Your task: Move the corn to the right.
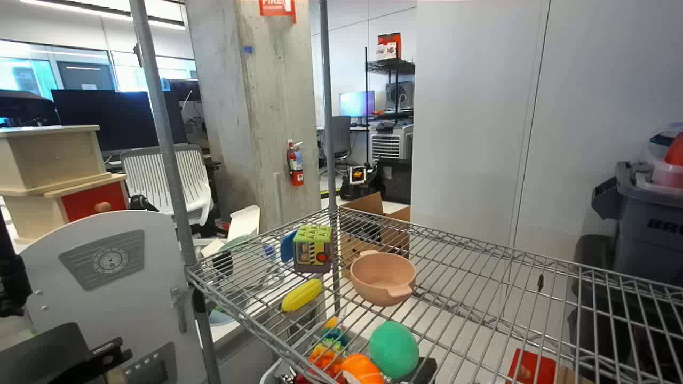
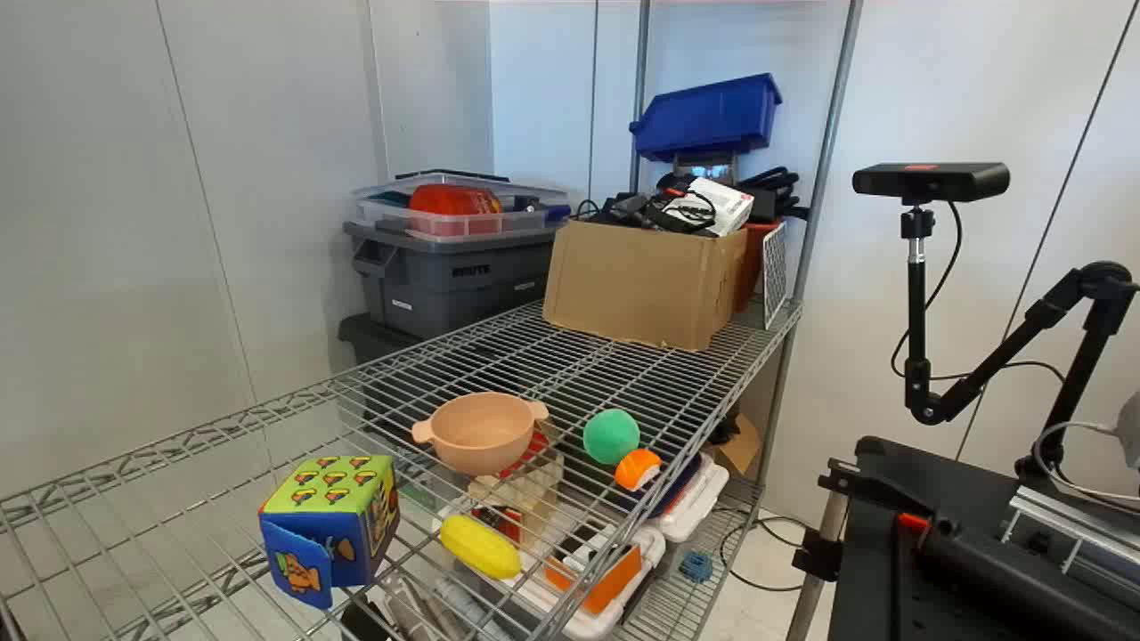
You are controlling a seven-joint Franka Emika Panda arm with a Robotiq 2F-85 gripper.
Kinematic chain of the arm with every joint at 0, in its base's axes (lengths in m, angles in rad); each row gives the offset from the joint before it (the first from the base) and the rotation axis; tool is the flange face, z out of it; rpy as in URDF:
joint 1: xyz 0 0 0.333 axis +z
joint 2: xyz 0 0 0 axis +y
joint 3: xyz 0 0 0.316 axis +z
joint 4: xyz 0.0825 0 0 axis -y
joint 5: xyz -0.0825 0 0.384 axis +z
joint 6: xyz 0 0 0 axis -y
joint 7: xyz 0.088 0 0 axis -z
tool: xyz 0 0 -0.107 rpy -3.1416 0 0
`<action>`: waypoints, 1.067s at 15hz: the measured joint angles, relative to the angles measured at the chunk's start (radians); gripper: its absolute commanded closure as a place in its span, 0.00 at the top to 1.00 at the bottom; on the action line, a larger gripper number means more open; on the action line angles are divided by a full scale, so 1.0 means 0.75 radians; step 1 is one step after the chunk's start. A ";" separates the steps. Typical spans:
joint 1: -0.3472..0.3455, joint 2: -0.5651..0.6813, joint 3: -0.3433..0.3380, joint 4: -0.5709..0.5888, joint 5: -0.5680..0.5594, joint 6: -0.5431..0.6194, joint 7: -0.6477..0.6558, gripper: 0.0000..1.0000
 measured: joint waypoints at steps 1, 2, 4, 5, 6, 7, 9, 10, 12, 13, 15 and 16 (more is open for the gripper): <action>0.000 0.000 0.000 0.002 0.000 0.000 0.000 1.00; 0.000 0.000 0.000 0.001 0.000 0.000 0.000 1.00; 0.000 0.004 0.003 -0.010 0.000 0.004 0.006 1.00; 0.000 0.009 0.006 -0.022 0.000 0.012 0.014 1.00; 0.001 0.017 0.009 -0.037 0.000 0.028 0.023 1.00; 0.001 0.029 0.011 -0.052 0.000 0.046 0.031 1.00; 0.001 0.063 0.018 -0.086 0.000 0.104 0.058 1.00; 0.001 0.083 0.023 -0.104 0.000 0.140 0.075 1.00; 0.003 0.130 0.041 -0.157 0.002 0.277 0.140 1.00; 0.004 0.163 0.055 -0.191 0.002 0.373 0.184 1.00; 0.009 0.241 0.085 -0.256 0.002 0.564 0.276 1.00; 0.012 0.288 0.101 -0.283 0.002 0.653 0.321 1.00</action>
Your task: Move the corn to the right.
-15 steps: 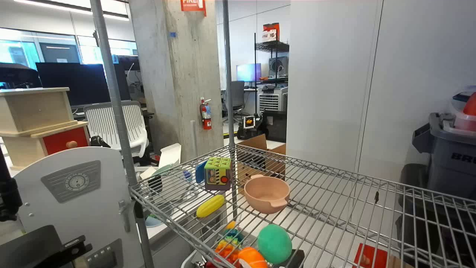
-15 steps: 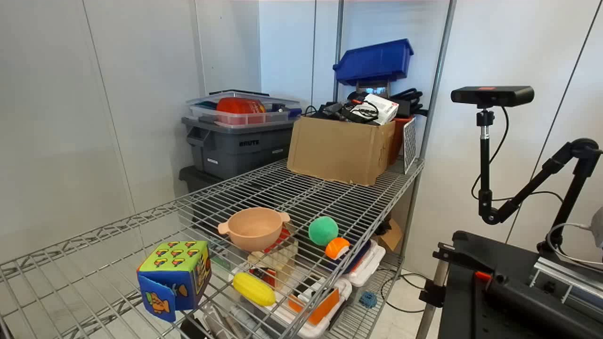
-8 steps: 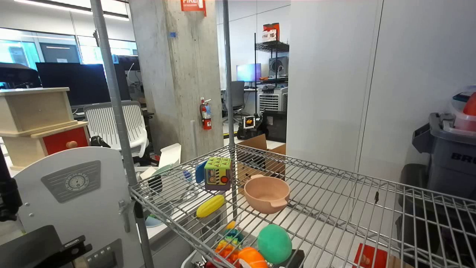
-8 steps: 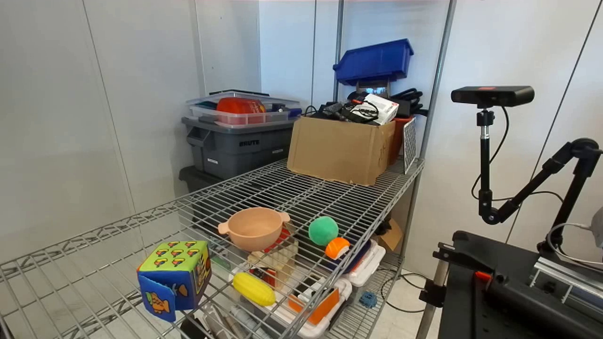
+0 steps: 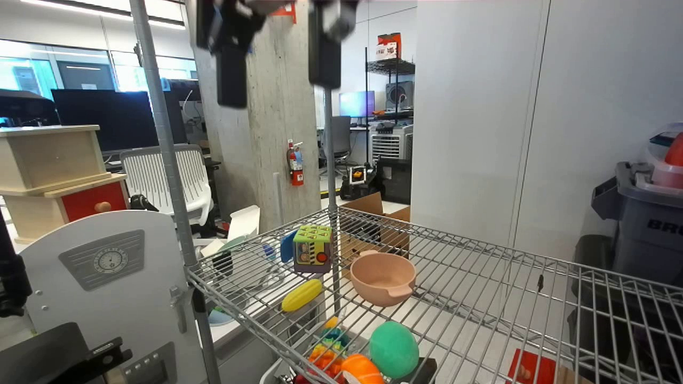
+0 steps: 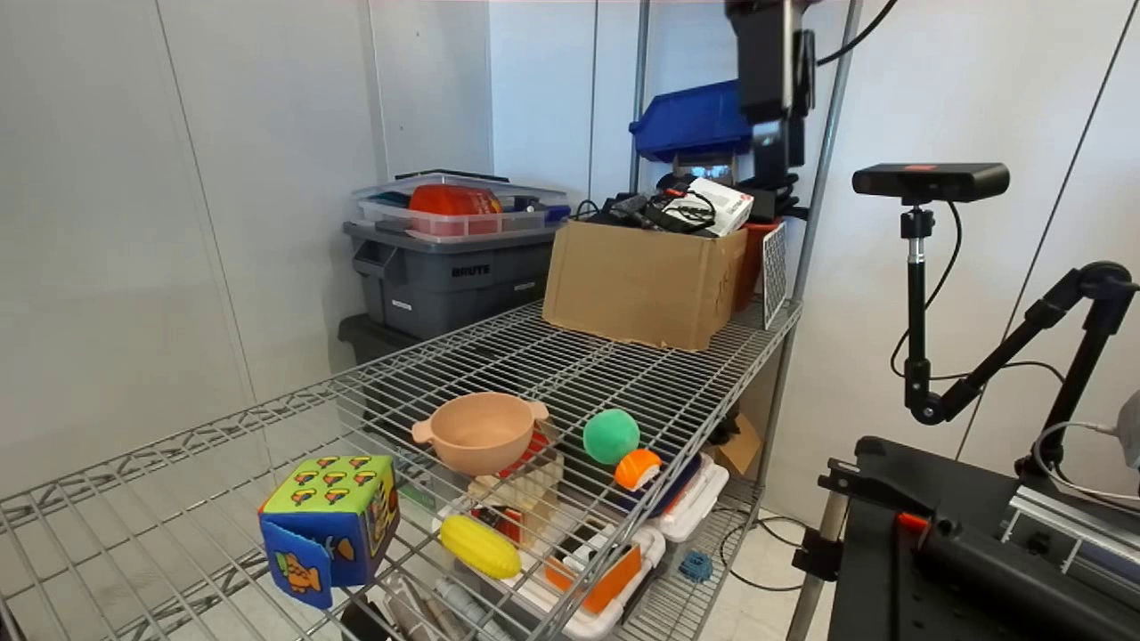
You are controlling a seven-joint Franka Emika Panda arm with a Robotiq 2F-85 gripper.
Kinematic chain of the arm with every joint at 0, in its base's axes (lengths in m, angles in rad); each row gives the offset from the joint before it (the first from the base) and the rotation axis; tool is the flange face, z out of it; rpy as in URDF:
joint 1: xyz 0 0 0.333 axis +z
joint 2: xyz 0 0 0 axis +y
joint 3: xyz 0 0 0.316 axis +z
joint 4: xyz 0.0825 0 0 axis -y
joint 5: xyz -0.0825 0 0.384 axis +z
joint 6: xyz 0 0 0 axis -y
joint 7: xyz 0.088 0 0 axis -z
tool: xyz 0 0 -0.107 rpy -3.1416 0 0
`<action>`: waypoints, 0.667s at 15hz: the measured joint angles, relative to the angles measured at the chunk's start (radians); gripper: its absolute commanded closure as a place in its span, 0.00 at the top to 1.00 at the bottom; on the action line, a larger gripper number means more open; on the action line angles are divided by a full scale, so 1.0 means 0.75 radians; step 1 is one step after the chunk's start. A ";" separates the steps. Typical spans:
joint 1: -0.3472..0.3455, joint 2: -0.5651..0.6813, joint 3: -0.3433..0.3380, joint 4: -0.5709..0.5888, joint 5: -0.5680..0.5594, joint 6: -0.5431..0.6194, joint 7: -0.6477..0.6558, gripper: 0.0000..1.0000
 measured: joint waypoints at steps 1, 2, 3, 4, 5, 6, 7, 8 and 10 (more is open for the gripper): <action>0.003 0.051 0.018 -0.020 0.000 0.078 0.046 1.00; 0.009 0.100 0.033 -0.030 0.000 0.142 0.087 1.00; 0.017 0.153 0.047 -0.032 0.000 0.195 0.128 1.00; 0.025 0.197 0.059 -0.031 0.000 0.234 0.160 1.00; 0.036 0.242 0.071 -0.028 0.000 0.267 0.192 1.00; 0.047 0.283 0.082 -0.022 0.002 0.294 0.222 1.00; 0.061 0.326 0.093 -0.008 0.013 0.315 0.247 1.00; 0.075 0.369 0.105 0.013 0.027 0.326 0.269 1.00; 0.104 0.464 0.127 0.072 0.066 0.355 0.305 1.00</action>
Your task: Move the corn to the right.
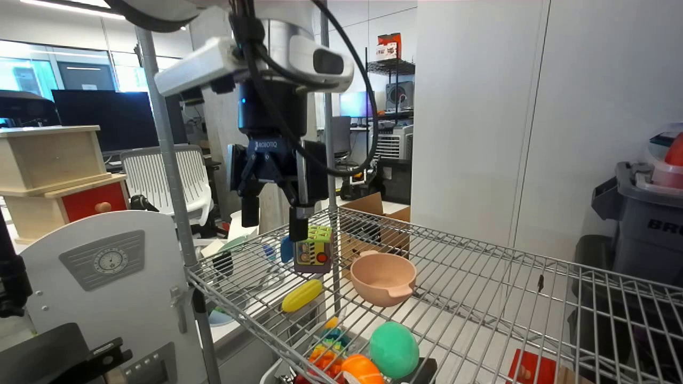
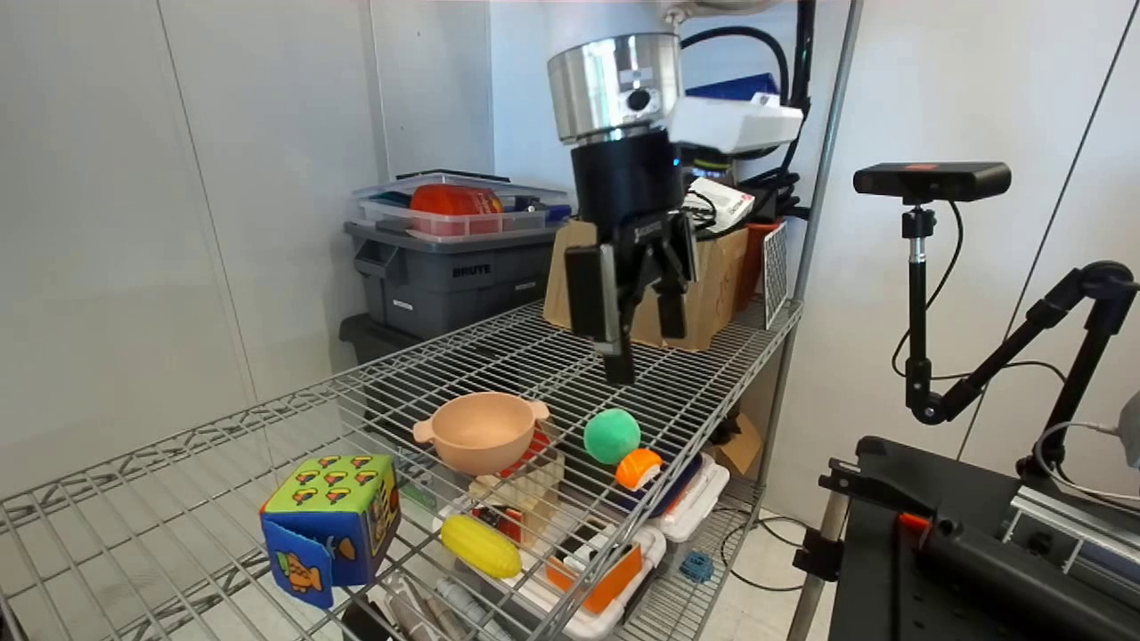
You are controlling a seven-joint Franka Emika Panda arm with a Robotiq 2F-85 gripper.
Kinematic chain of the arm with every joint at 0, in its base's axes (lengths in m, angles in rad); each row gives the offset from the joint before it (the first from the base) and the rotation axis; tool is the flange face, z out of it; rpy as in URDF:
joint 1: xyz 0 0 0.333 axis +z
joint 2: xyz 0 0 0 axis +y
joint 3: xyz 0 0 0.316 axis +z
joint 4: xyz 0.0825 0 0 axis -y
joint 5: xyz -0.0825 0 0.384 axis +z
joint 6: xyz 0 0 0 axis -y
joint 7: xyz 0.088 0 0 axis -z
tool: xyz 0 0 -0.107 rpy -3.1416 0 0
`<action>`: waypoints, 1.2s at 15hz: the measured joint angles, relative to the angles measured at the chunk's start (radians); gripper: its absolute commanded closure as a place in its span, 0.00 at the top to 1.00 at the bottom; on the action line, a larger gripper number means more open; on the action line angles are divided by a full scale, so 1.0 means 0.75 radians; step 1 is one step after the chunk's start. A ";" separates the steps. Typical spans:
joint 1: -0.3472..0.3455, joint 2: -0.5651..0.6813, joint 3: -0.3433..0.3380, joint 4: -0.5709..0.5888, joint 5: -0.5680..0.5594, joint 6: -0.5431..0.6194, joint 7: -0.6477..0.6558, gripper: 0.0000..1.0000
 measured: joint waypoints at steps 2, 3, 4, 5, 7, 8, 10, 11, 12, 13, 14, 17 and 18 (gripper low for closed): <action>0.030 0.115 0.018 0.094 0.043 0.036 0.038 1.00; 0.046 0.180 0.025 0.157 0.060 0.045 0.065 1.00; 0.062 0.246 0.026 0.227 0.069 0.048 0.092 1.00; 0.079 0.316 0.027 0.307 0.077 0.048 0.121 1.00; 0.107 0.454 0.027 0.465 0.086 0.047 0.173 1.00; 0.119 0.522 0.025 0.543 0.086 0.047 0.199 1.00; 0.143 0.658 0.013 0.697 0.085 0.048 0.250 1.00; 0.154 0.719 0.005 0.760 0.084 0.049 0.270 1.00; 0.165 0.780 -0.007 0.816 0.083 0.054 0.285 1.00; 0.176 0.834 -0.022 0.856 0.080 0.066 0.296 1.00; 0.184 0.879 -0.034 0.883 0.078 0.078 0.302 1.00; 0.202 0.997 -0.065 0.949 0.072 0.123 0.317 1.00; 0.206 1.027 -0.067 0.967 0.072 0.131 0.321 1.00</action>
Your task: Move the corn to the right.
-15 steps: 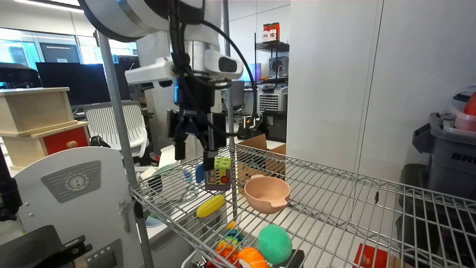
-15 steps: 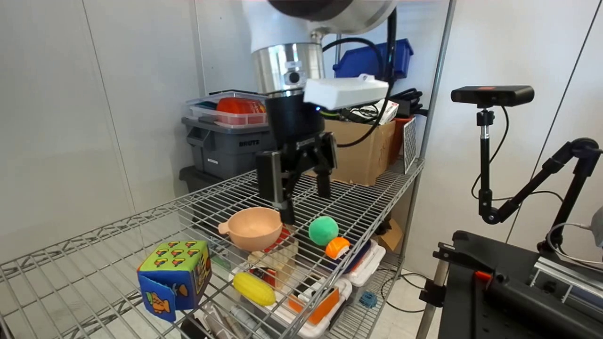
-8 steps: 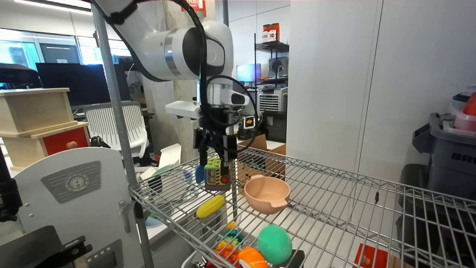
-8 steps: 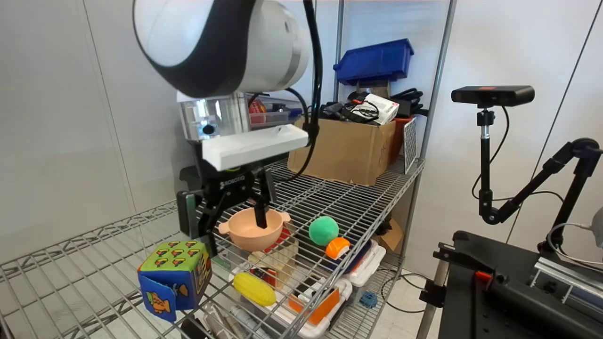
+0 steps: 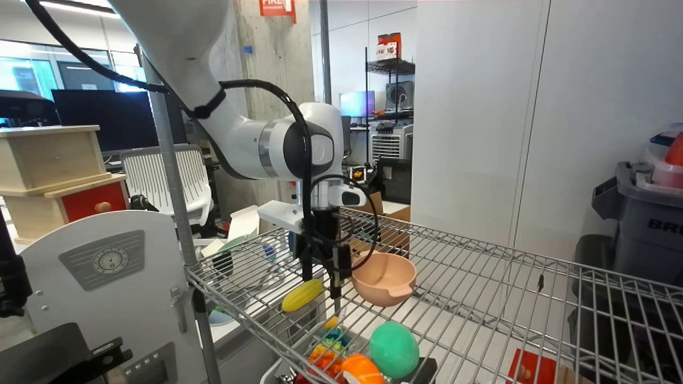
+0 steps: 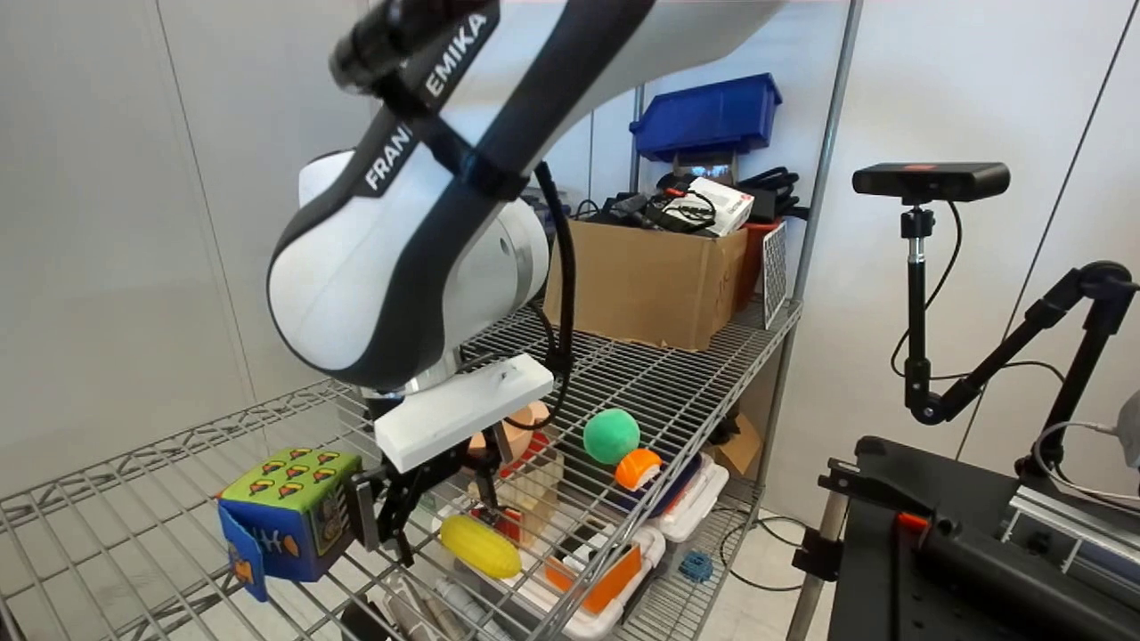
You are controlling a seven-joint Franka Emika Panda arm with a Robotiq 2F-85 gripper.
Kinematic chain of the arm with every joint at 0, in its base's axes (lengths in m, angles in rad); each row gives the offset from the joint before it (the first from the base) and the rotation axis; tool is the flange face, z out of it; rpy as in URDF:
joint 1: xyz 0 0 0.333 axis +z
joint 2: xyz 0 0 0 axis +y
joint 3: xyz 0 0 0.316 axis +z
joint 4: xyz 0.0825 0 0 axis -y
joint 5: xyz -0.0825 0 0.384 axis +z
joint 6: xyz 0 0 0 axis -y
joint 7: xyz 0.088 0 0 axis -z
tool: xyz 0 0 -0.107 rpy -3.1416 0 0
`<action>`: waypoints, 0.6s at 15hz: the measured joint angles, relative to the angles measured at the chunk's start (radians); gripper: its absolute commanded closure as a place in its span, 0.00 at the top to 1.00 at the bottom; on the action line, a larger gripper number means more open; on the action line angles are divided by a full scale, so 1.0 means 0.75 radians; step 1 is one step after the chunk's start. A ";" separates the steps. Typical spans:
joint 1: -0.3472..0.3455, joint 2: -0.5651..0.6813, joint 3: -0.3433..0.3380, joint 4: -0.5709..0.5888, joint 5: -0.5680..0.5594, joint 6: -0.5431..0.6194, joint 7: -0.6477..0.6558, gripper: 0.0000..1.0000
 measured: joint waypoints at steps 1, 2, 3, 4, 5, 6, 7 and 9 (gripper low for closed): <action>0.006 0.021 -0.001 0.017 0.000 0.005 0.007 1.00; 0.013 0.028 -0.001 0.025 0.000 0.005 0.014 1.00; 0.021 0.033 -0.004 0.026 0.000 0.005 0.024 1.00; 0.027 0.036 -0.005 0.026 0.000 0.005 0.035 1.00; 0.033 0.037 -0.008 0.026 -0.001 0.005 0.044 1.00; 0.037 0.037 -0.012 0.026 -0.001 0.005 0.048 1.00; 0.040 0.037 -0.014 0.025 -0.001 0.005 0.050 0.99; 0.040 0.036 -0.015 0.023 -0.001 0.006 0.050 0.75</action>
